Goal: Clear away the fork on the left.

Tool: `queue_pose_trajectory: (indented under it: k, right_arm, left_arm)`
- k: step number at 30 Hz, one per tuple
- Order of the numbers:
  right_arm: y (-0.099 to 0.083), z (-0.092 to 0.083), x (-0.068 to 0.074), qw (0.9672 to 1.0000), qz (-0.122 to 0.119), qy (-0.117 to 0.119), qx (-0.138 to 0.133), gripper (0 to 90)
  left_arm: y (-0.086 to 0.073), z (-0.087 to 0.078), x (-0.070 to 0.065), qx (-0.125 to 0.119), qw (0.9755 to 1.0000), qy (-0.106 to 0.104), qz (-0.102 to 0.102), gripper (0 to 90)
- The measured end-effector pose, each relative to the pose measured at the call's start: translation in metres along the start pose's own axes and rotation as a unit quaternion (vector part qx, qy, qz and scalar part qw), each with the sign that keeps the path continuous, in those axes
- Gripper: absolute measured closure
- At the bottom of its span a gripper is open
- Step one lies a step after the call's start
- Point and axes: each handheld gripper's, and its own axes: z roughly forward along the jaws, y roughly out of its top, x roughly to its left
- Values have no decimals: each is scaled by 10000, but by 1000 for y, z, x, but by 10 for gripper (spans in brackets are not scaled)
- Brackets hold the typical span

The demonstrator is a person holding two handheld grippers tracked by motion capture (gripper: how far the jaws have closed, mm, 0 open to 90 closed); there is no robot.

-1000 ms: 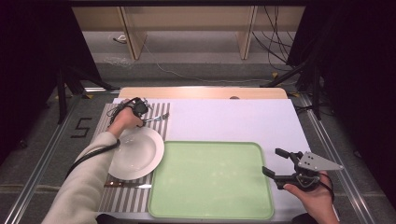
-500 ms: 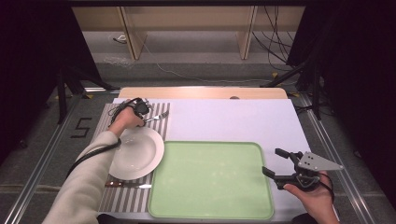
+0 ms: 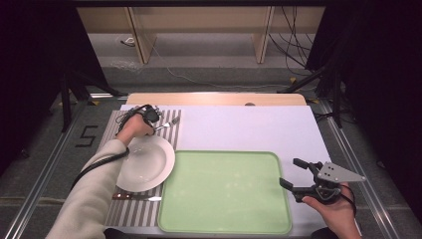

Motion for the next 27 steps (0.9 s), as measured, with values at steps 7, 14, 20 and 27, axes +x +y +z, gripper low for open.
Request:
queue_pose_trajectory:
  k: [7,14,20,27]
  right_arm:
    - [0,0,0,10000,-5,-4,4,161]
    - [0,0,0,10000,0,-5,-6,161]
    - [0,0,0,10000,3,-10,-7,161]
    - [0,0,0,10000,0,-15,-7,161]
  left_arm:
    - [1,0,-2,31,9999,13,104,766]
    - [0,0,-2,11,10000,37,72,768]
    - [-1,-1,-2,-22,10000,57,6,768]
    - [-1,-1,-1,-29,9999,119,4,768]
